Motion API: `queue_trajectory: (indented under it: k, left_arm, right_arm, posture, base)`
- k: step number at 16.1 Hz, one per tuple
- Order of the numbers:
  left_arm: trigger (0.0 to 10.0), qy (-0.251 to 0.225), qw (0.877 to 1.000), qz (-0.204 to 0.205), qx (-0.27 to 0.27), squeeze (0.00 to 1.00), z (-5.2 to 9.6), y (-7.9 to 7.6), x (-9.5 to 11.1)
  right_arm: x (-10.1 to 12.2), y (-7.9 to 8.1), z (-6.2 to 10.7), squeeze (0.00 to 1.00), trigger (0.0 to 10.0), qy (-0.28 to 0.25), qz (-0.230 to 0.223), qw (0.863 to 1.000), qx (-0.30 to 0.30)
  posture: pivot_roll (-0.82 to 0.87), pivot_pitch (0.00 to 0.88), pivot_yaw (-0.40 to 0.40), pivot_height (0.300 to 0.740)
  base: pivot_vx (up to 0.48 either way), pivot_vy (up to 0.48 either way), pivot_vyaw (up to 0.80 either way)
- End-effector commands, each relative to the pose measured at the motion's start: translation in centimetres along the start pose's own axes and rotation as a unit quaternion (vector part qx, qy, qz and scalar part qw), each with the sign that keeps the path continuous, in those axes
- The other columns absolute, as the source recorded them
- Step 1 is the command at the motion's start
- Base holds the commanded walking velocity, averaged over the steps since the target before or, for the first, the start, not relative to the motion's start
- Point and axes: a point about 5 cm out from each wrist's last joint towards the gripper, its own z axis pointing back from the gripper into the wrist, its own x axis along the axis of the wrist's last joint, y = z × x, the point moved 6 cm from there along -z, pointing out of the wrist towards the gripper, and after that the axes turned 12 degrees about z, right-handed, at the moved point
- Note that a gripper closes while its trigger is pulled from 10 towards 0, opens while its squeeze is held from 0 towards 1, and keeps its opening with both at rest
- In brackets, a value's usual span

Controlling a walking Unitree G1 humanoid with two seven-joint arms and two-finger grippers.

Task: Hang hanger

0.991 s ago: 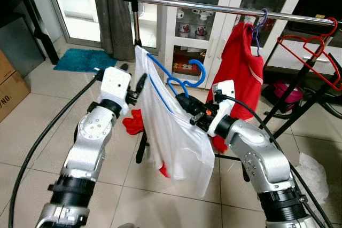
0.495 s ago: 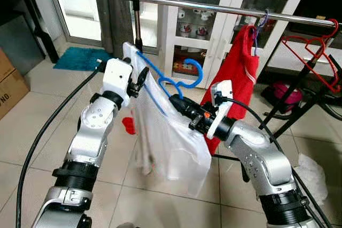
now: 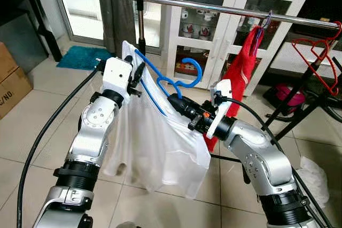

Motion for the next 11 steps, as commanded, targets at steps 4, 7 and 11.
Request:
queue_trajectory:
  k: [4,7,11]
  left_arm:
    - [0.0,0.005,1.0,-0.006,0.007,0.0,-0.13,0.35,-0.28]
    - [0.0,0.004,1.0,-0.006,0.008,0.0,-0.17,0.28,-0.27]
    - [0.0,0.001,1.0,-0.003,0.011,0.0,-0.01,0.52,-0.18]
  right_arm:
    - [1.73,0.14,-0.09,0.0,0.0,-0.033,0.017,0.999,0.013]
    - [1.73,-0.05,-0.11,0.0,0.0,-0.032,0.019,0.999,0.011]
    - [1.41,-0.65,-0.08,0.0,0.0,-0.02,0.024,0.999,-0.002]
  posture:
    - [-0.03,0.0,-0.072,0.74]
    - [-0.03,0.0,-0.073,0.74]
    - [-0.03,0.0,-0.071,0.74]
  base:
    - [0.0,0.0,0.0]
    - [0.0,0.0,0.0]
    - [0.0,0.0,0.0]
